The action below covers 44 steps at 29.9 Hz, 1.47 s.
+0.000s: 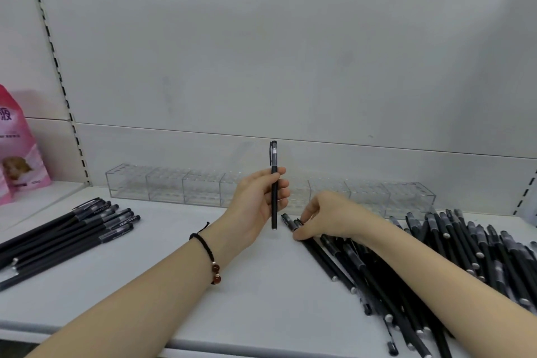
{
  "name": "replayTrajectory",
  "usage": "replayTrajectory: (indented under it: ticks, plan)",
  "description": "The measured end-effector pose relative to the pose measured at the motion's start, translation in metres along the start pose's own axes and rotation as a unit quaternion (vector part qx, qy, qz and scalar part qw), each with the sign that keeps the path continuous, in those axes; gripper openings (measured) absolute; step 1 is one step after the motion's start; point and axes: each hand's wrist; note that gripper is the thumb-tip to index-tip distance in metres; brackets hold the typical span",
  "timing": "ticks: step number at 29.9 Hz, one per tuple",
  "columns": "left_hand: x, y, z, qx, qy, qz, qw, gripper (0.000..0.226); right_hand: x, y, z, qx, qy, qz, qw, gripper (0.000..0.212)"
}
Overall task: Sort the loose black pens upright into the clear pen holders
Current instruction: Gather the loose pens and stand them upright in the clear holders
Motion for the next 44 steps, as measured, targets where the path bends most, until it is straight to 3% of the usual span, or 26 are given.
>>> replayTrajectory:
  ticks: [6,13,18,23,29,33,41,44]
  plan:
    - [0.001,0.000,-0.003,-0.010,0.003,-0.004,1.000,0.018,0.003,-0.001,0.002,-0.011,-0.024,0.011,1.000,0.046]
    - [0.000,0.005,0.000,0.014,0.026,-0.007,1.000,0.017,0.003,-0.003,-0.003,-0.030,-0.008,0.004,1.000,0.030]
    - [-0.002,0.004,0.003,0.011,0.065,0.000,0.998,0.017,0.002,0.000,0.003,-0.144,0.017,-0.005,0.989,0.025]
    - [0.000,-0.002,0.002,-0.020,0.067,0.022,0.997,0.022,0.004,0.001,0.020,-0.375,0.027,0.011,0.927,0.022]
    - [0.012,-0.008,-0.008,-0.047,-0.070,0.107,0.991,0.026,0.004,0.003,0.027,-0.538,0.015,0.007,0.843,0.009]
    - [0.018,-0.012,-0.013,-0.064,-0.131,0.130,0.981,0.035,0.001,0.007,0.025,-0.512,0.060,0.020,0.857,0.010]
    - [0.014,-0.019,-0.012,-0.117,-0.139,0.095,0.979,0.025,0.004,0.006,0.023,-0.400,0.101,0.065,0.909,0.013]
    - [0.010,-0.017,-0.010,-0.106,-0.128,0.077,0.983,0.019,0.007,0.008,0.031,-0.300,0.113,0.064,0.945,0.020]
Point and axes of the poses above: each hand's wrist, its own x-axis away from the middle knuckle, its own z-axis out of the back of the hand, y = z × x, and after that the axes turned 2 degrees about -z, right-handed
